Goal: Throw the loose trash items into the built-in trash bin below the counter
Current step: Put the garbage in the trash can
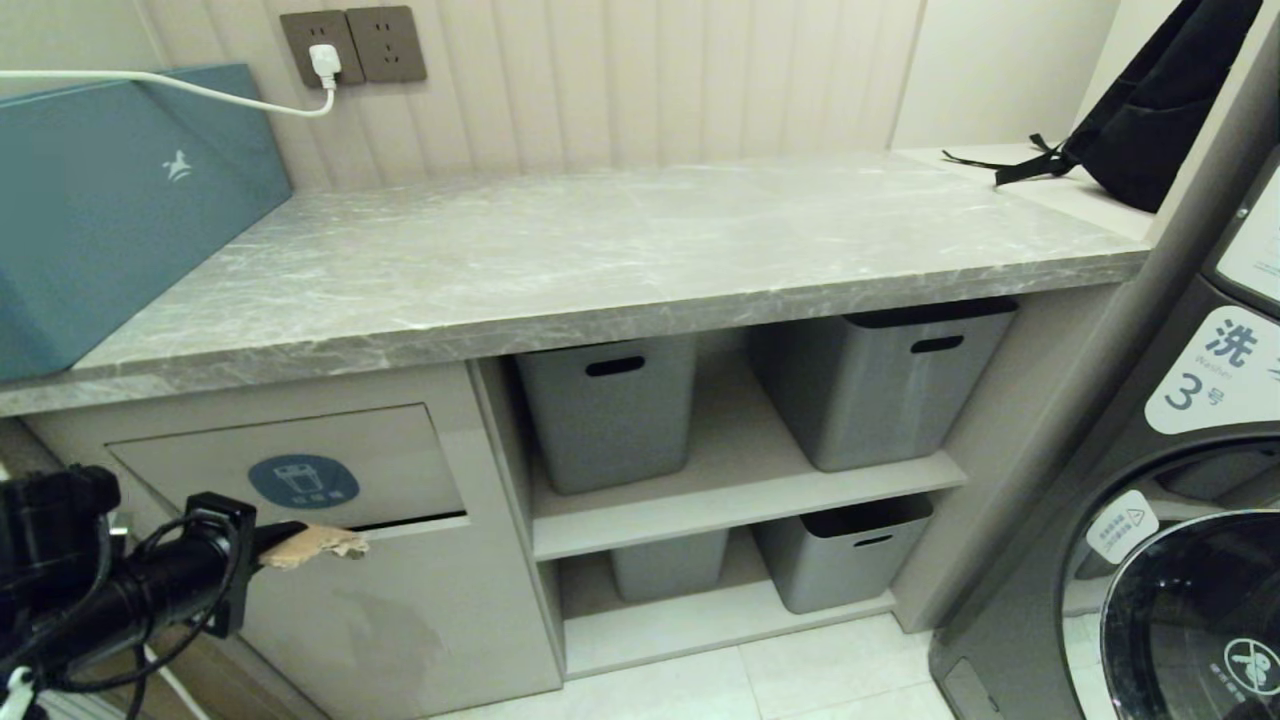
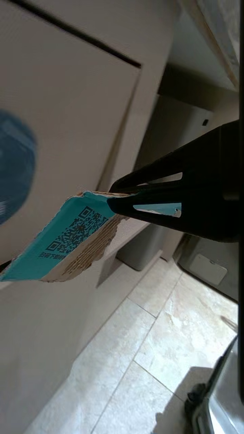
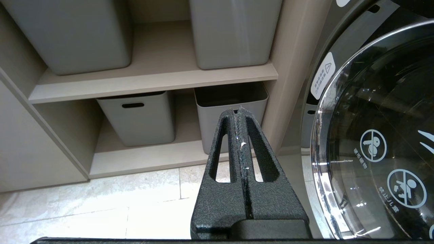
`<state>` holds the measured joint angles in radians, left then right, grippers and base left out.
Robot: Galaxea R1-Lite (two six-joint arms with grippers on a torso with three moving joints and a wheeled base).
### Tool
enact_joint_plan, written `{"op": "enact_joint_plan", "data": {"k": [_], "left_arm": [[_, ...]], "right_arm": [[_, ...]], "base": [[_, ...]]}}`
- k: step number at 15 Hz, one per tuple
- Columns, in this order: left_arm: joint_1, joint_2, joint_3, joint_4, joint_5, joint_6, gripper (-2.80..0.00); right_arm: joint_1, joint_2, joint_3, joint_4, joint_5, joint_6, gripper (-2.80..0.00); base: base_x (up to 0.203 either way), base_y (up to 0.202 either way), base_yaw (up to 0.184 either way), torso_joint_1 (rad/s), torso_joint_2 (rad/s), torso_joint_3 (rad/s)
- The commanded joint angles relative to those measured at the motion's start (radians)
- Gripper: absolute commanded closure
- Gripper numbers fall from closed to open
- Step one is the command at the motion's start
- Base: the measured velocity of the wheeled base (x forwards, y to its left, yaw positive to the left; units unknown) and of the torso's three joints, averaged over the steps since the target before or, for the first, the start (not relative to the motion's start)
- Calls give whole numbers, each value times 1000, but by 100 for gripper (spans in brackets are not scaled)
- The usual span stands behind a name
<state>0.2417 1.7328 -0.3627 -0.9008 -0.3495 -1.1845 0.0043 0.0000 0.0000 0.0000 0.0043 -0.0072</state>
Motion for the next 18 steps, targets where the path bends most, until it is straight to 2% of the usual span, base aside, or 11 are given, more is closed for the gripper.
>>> {"op": "enact_joint_plan", "data": {"k": [1,3,6,12,18], "left_arm": [[66,113,4,-78,-47,-7,0],[116,163,-7,-174,-122,-7,0],[118,237,-21,-257,-159,-12,0],[63,371,-48,-365,-165,-12,0],[18,484,-230,-375,-159,-68,0]], "right_arm": [[2,-2,0,-1,0,0,0],[0,-1,0,0,0,0,0],[0,-1,0,-1,0,0,0],[0,-2,0,-1,0,0,0],[0,-2,0,0,0,0,0]], "base": [[0,0,0,0,0,0],[0,0,0,0,0,0],[0,0,0,0,0,0],[0,0,0,0,0,0],[0,0,0,0,0,0]]}}
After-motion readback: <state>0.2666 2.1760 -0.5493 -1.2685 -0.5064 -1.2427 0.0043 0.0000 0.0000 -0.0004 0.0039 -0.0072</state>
